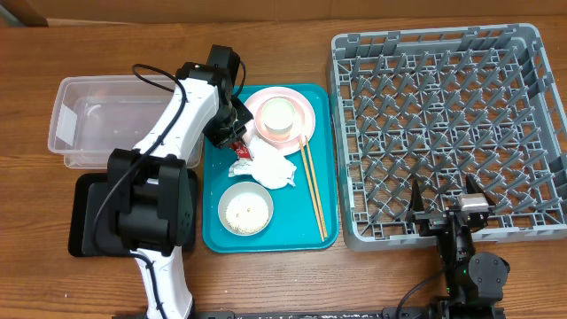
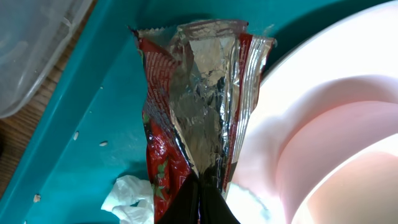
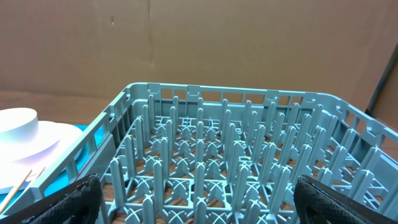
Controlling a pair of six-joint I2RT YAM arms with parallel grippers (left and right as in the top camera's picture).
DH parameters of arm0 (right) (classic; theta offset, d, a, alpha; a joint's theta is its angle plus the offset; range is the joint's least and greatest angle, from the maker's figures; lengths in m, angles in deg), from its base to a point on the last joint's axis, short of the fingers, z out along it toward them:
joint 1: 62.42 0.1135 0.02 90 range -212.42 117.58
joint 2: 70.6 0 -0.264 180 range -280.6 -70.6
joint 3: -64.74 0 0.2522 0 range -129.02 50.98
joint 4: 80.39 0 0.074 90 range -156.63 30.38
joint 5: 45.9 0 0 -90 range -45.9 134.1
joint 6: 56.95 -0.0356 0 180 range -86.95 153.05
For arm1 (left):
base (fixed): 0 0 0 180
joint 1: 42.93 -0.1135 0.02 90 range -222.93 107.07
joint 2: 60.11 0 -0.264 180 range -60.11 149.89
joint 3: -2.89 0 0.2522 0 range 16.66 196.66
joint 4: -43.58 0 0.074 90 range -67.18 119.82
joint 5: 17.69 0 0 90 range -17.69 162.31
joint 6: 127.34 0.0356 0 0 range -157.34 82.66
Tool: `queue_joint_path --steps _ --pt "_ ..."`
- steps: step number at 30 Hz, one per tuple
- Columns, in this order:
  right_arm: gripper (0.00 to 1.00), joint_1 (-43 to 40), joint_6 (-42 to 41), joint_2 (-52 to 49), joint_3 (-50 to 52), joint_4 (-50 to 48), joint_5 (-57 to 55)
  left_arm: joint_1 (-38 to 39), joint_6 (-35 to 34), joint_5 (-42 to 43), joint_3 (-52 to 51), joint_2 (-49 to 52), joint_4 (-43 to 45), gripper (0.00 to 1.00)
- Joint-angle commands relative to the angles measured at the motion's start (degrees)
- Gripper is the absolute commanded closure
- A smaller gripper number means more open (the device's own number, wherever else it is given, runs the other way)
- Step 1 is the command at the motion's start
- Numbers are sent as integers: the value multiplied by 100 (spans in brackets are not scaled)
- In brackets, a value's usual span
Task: Sort waste into correct bins and load items into the dishwasher
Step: 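Grasp the red wrapper with the left gripper and lift, then carry the wrapper left and release it into the clear bin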
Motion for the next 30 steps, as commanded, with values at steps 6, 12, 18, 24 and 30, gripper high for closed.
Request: queue_joint_path --steps 6,12,18,24,30 --pt "0 22 0 59 59 -31 13 17 245 348 354 90 -212 96" --pt "0 22 0 61 59 -31 13 -11 492 345 634 90 -494 96" --pt "0 22 0 59 59 -31 13 -42 767 291 966 90 -682 96" --pt "0 22 0 61 59 -28 13 -404 811 57 2166 90 -1467 96" --pt "0 22 0 61 59 -31 13 -975 811 -131 3021 90 -1934 96"
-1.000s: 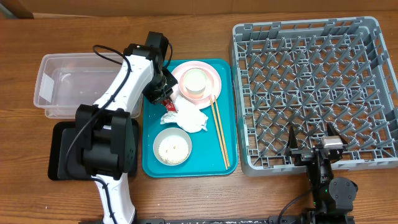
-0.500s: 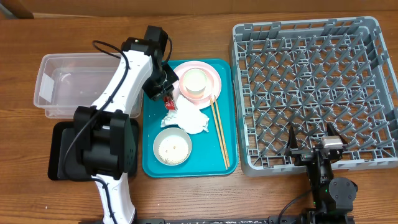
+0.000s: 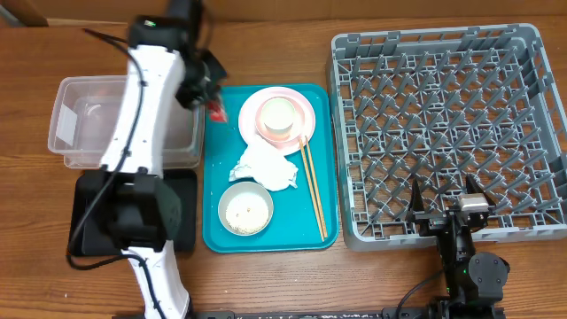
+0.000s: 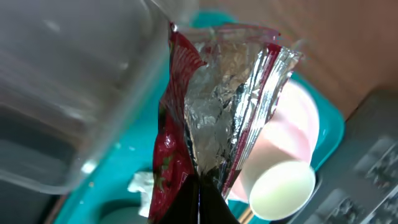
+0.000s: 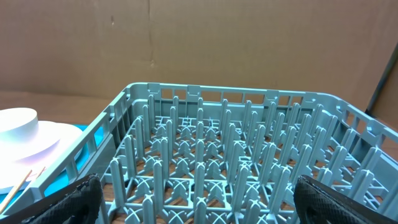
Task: Sort waste into correct bins and load items into the dishwasher
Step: 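Carry the wrapper left and release it into the clear bin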
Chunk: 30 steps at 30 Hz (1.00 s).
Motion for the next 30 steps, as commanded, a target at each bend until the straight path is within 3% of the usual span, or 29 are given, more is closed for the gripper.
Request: queue_joint_path --steps 1,10,21,30 --pt "0 22 0 61 59 -33 11 -455 114 -337 363 26 -214 96" --pt "0 22 0 61 59 -31 11 -1425 59 -894 13 28 -337 96" --pt "0 22 0 61 59 -31 11 -1521 -229 -1300 -1427 28 942 96" --pt "0 22 0 61 59 -31 11 -1617 -472 -1344 -1801 28 1259 92"
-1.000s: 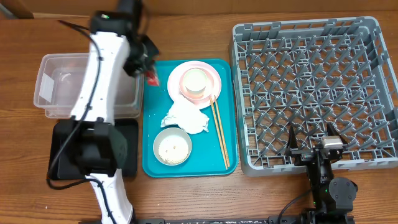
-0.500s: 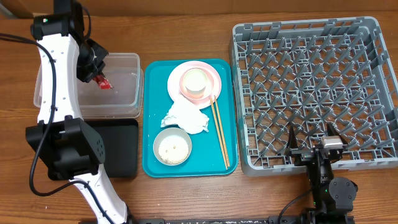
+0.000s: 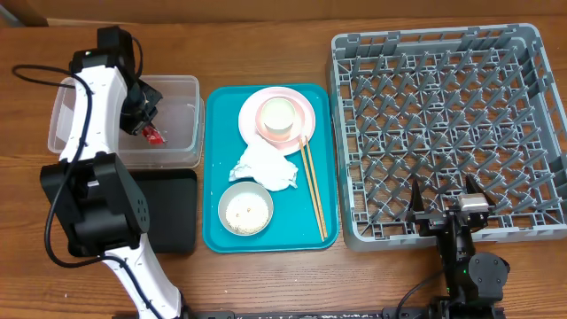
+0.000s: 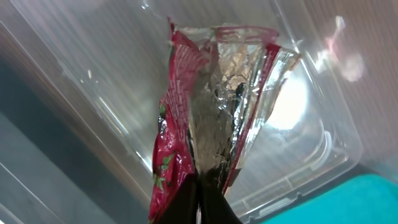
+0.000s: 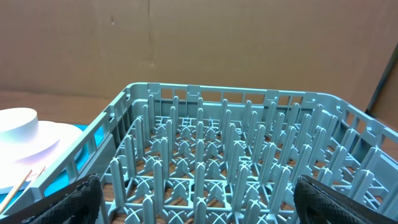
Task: Sort waste into correct bins and load items into the dishwasher
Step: 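Carry the wrapper left and release it into the clear bin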
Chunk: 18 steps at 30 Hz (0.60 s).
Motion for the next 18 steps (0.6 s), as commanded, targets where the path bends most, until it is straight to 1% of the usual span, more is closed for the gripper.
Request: queue_joint_path --steps 1,2,4,5,6,8,9,11,13,14,16,18 --pt "0 22 2 59 59 -24 11 -42 -127 -179 -66 28 35 91" --pt "0 22 2 59 59 -26 11 -42 -116 -175 -66 28 37 84" --pt "0 22 2 59 59 -24 11 -42 -111 -170 -66 28 28 56" --pt "0 22 2 61 59 -24 11 -42 -31 -142 -66 28 24 46" --pt "0 22 2 61 59 -24 11 -42 173 -33 -57 28 24 46" --pt "0 22 2 59 59 -24 11 -42 632 260 13 28 -17 51" --pt "0 22 2 59 59 -26 11 -42 780 385 85 28 -81 57" --pt "0 22 2 61 59 -26 11 -39 833 605 273 13 -269 63" --pt "0 22 2 59 59 -26 11 -35 835 848 455 -35 -468 67" --pt "0 22 2 61 59 -26 11 -26 850 1025 553 -76 -599 67" --pt "0 22 2 61 59 -26 11 33 1097 1460 706 -212 -833 67" --pt "0 22 2 61 59 -24 11 129 1283 1613 765 -369 -962 71"
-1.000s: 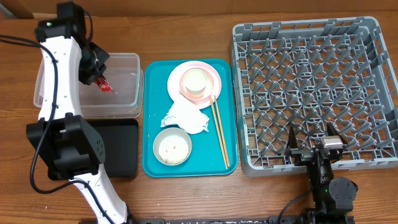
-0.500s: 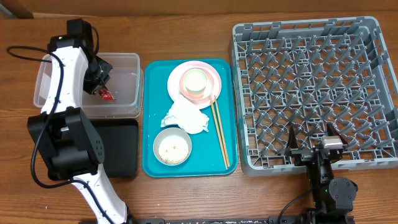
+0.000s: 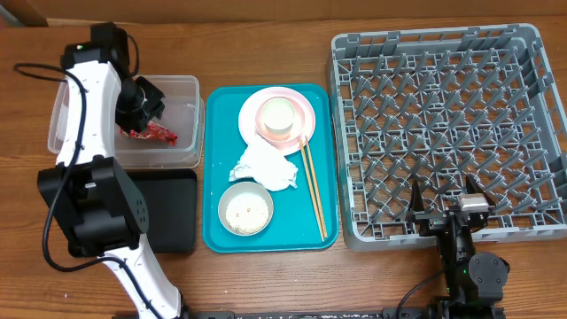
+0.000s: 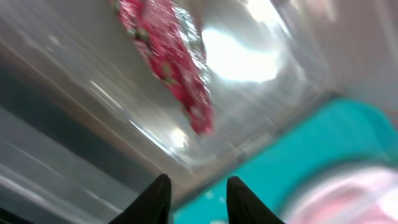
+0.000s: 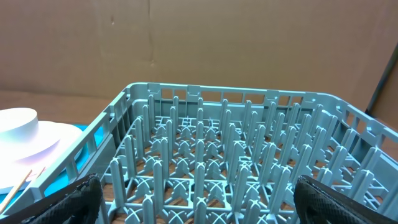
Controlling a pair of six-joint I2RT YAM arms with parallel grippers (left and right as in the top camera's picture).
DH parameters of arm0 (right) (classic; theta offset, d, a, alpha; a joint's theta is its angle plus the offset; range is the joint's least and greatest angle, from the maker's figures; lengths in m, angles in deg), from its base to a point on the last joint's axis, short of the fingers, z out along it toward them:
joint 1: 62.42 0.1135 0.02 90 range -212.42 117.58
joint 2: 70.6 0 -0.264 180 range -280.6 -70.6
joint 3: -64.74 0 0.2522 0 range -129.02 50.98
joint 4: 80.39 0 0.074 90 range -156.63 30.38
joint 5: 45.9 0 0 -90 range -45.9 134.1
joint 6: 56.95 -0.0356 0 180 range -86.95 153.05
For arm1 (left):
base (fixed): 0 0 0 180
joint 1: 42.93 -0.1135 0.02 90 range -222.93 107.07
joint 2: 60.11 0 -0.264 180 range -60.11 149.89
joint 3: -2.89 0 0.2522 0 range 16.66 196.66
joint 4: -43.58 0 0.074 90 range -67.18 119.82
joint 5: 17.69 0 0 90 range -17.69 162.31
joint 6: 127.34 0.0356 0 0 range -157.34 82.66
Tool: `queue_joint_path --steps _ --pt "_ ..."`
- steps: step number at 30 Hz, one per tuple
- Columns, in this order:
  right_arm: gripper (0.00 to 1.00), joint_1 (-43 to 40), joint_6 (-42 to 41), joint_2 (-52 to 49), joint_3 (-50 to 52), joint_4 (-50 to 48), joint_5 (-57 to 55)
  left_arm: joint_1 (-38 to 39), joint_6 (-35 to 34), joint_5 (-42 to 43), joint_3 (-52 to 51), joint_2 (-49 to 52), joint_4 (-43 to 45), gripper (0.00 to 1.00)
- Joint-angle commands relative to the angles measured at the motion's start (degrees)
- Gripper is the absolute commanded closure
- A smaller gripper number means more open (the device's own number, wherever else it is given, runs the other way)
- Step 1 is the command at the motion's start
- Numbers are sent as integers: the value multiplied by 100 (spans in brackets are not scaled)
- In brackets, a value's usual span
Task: Sort waste into correct bins and load items into the dishwasher
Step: 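Carry the wrapper left and release it into the clear bin, then move the left gripper to the white tissue and grasp it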
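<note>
A red foil wrapper [image 3: 155,133] [image 4: 169,68] lies inside the clear plastic bin [image 3: 80,93]. Above it my left gripper [image 3: 142,97] [image 4: 198,198] is open and holds nothing. The teal tray [image 3: 217,213] carries a pink plate [image 3: 301,102] with a cup [image 3: 277,115], a crumpled white napkin [image 3: 266,167], wooden chopsticks [image 3: 313,188] and a bowl [image 3: 245,209]. My right gripper [image 3: 443,213] [image 5: 196,193] rests open at the near edge of the grey dish rack [image 3: 443,115] [image 5: 224,155].
A black bin [image 3: 173,213] sits in front of the clear bin, partly covered by my left arm's base. The rack fills the table's right side.
My left gripper has opened and let go of the red wrapper, which now lies in the clear bin. The right arm has not moved.
My left gripper was shut on the red wrapper over the teal tray beside the pink plate. It then held the wrapper at the clear bin's edge, then inside the bin. Now the wrapper lies loose in the bin.
</note>
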Motion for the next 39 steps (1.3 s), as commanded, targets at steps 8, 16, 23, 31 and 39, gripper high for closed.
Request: queue_joint_path --steps 8,16,23,31,39 --pt "0 22 0 61 59 -26 11 737 573 673 275 -973 -737 96" --pt "0 22 0 59 59 -26 11 1934 892 195 103 -975 -1405 96" --pt "0 22 0 59 59 -28 11 2986 887 -446 68 -916 -1338 65" --pt "0 22 0 61 59 -28 11 3786 807 -463 -83 -719 -1231 64" --pt "0 22 0 61 59 -28 11 4245 81 -361 -743 -719 -590 42"
